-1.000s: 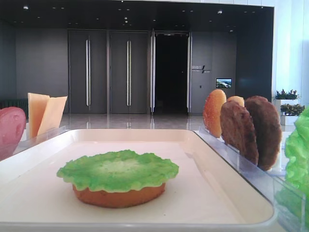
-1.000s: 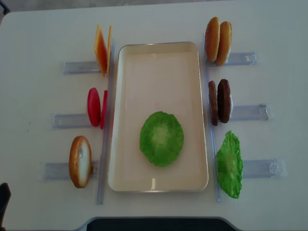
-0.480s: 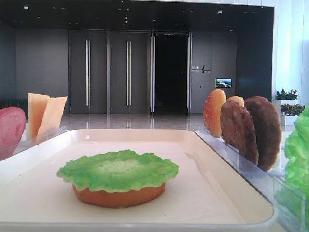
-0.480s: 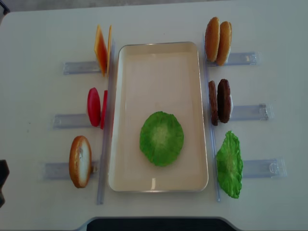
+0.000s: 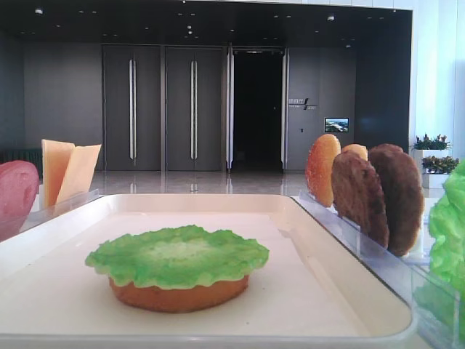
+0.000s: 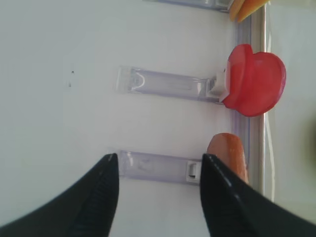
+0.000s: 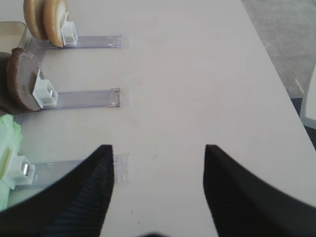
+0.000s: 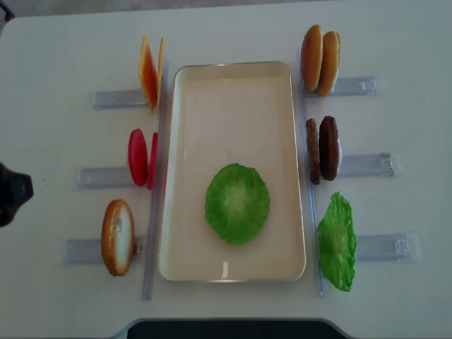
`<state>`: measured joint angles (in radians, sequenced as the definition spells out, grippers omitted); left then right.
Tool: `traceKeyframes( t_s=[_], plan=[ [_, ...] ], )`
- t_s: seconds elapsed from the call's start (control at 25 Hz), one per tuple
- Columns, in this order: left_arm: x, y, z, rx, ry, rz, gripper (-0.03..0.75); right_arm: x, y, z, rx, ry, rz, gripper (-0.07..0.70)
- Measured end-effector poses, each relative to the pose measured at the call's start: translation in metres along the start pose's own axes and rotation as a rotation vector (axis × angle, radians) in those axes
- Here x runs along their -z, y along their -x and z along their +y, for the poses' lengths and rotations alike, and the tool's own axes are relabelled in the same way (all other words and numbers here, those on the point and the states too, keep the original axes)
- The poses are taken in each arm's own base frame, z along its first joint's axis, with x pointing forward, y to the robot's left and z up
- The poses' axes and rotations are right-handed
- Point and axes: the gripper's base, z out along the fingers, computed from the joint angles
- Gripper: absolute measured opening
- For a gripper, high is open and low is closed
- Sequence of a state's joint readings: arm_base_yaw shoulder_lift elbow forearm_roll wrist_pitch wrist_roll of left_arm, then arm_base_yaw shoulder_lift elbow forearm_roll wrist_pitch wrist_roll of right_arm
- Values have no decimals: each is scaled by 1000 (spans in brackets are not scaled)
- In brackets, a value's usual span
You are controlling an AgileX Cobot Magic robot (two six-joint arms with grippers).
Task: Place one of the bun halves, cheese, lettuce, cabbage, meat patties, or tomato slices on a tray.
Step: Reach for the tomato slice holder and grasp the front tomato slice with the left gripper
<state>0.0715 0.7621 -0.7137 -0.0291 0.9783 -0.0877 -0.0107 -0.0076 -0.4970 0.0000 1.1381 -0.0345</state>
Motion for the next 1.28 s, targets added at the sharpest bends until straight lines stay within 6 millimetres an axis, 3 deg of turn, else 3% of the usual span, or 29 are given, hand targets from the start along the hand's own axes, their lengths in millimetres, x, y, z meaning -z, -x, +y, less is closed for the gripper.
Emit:
traceKeyframes(
  t_s=[0.36, 0.56, 0.84, 1.28],
  plan=[
    [-58, 60, -5, 11, 13, 181, 410, 0, 0, 0, 0, 0, 0, 415],
    [-87, 81, -7, 8, 15, 244, 410, 0, 0, 0, 0, 0, 0, 414],
    [-109, 88, -8, 9, 16, 293, 410, 0, 0, 0, 0, 0, 0, 414],
    [-111, 88, -8, 12, 14, 292, 410, 0, 0, 0, 0, 0, 0, 414]
  ],
)
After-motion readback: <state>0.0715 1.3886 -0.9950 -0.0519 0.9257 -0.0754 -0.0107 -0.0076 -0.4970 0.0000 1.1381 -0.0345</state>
